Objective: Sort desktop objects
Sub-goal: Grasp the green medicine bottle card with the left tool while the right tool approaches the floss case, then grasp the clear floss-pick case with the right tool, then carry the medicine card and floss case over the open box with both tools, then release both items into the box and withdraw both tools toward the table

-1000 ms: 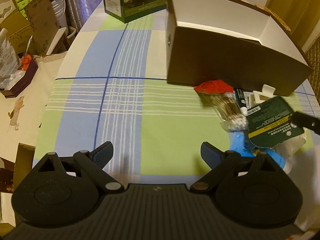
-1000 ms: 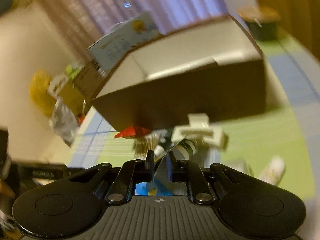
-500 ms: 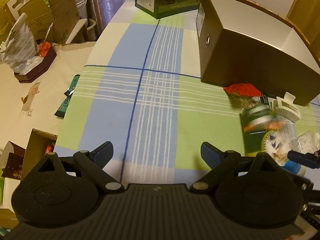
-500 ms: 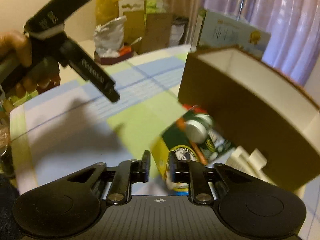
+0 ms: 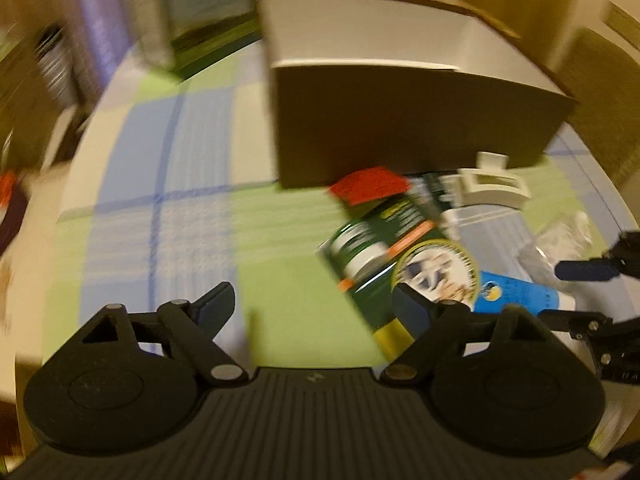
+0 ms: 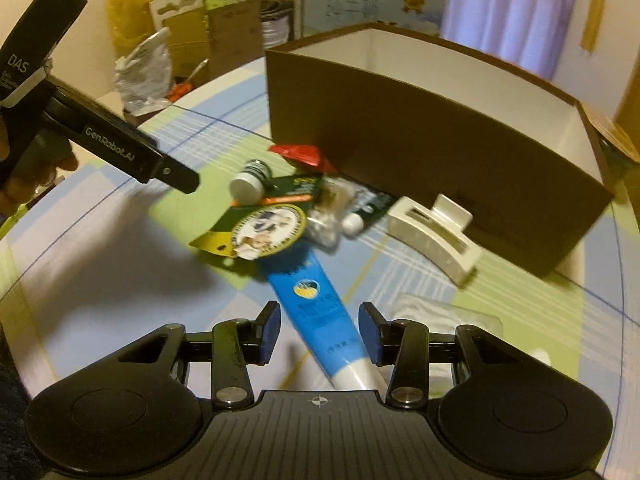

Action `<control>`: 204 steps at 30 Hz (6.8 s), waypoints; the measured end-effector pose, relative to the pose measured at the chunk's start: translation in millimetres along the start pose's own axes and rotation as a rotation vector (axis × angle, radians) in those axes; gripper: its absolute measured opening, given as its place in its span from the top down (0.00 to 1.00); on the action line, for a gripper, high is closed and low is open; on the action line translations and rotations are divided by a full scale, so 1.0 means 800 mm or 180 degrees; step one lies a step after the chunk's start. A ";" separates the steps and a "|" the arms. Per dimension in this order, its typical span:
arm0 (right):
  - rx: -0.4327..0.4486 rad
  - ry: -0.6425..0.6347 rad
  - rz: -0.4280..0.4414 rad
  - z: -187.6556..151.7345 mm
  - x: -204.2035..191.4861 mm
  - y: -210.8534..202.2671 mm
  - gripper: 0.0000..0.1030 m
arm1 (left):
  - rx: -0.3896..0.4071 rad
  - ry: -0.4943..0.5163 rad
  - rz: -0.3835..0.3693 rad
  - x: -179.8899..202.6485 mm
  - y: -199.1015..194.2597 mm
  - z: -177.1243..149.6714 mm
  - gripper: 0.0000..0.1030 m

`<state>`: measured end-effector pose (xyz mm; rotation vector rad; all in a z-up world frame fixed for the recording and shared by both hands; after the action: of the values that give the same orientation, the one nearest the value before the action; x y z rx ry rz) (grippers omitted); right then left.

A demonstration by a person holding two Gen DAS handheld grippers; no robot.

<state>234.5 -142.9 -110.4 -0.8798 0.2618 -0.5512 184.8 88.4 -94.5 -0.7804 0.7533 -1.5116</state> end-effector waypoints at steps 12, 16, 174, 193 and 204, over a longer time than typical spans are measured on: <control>-0.0062 0.0378 -0.0244 -0.013 0.038 -0.010 0.59 | -0.0043 0.1216 -0.0505 0.020 0.054 0.020 0.40; -0.0101 0.0448 -0.0294 -0.016 0.044 -0.013 0.59 | -0.0037 0.1405 -0.0615 0.027 0.062 0.019 0.47; 0.0632 0.1149 -0.0612 0.198 0.217 0.018 0.02 | 0.0570 0.0123 0.0827 0.004 0.032 0.255 0.11; 0.0623 0.1351 -0.0377 0.085 0.136 -0.103 0.02 | 0.0471 -0.0260 0.0972 0.050 -0.101 0.108 0.06; 0.0344 0.1351 -0.0316 0.001 0.124 -0.137 0.02 | 0.0155 -0.0378 0.1076 0.102 -0.117 0.009 0.05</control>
<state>279.0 -253.5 -23.5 -0.6669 0.5700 -0.8367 133.6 13.9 -8.9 -0.6626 0.7167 -1.1658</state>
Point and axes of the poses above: each gripper's, at about its wrist camera, not at the fingertips, and y roughly the way its jaws point, x to its right, z to its top, the point moved 2 cm from there along y, roughly the way its jaws point, and after that the axes turned 1 degree about -z, right-handed, at the moved point
